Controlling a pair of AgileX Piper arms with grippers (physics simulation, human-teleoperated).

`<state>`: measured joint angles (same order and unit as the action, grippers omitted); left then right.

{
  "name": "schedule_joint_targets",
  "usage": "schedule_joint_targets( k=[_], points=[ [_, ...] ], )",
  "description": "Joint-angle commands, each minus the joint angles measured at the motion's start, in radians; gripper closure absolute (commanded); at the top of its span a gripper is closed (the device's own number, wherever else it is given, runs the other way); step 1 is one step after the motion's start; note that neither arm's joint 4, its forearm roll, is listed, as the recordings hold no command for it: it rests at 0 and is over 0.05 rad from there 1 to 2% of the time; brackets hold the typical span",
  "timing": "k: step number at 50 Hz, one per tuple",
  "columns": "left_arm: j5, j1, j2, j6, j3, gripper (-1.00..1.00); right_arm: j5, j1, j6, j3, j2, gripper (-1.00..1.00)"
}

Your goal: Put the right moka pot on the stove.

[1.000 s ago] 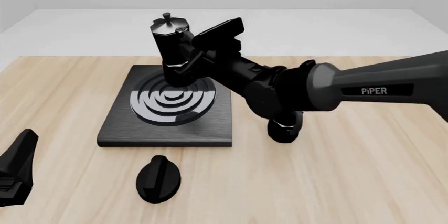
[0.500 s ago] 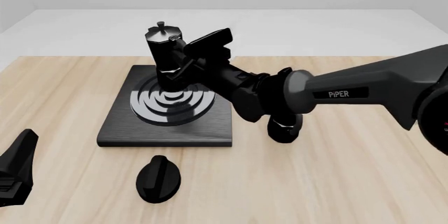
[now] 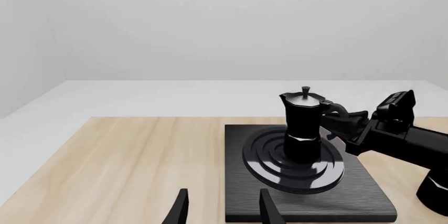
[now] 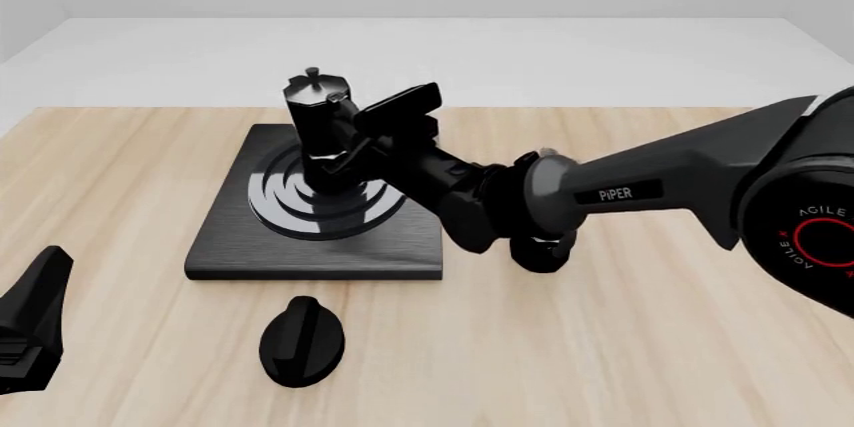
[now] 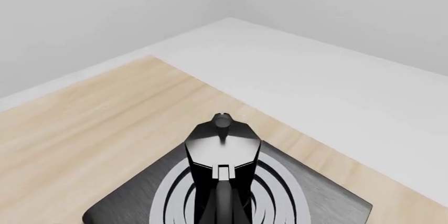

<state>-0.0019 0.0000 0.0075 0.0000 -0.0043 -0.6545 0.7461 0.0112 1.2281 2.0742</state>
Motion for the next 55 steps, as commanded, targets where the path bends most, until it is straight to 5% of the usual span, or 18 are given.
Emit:
schedule_joint_targets(
  k=[1,23,24,55],
  points=[
    [0.0,0.0,0.0,0.0,0.0,-1.0,-0.037,-0.001,0.016,-0.007,-0.015,1.0],
    [0.0,0.0,0.0,0.0,0.0,-1.0,-0.055,0.001,0.022,-0.088,-0.062,1.0],
    [0.0,0.0,0.0,0.0,0.0,-1.0,-0.048,-0.005,0.016,-0.088,-0.066,-1.0],
    [0.0,0.0,0.0,0.0,0.0,-1.0,-0.035,0.042,-0.005,-0.263,-0.313,-1.0]
  ],
)
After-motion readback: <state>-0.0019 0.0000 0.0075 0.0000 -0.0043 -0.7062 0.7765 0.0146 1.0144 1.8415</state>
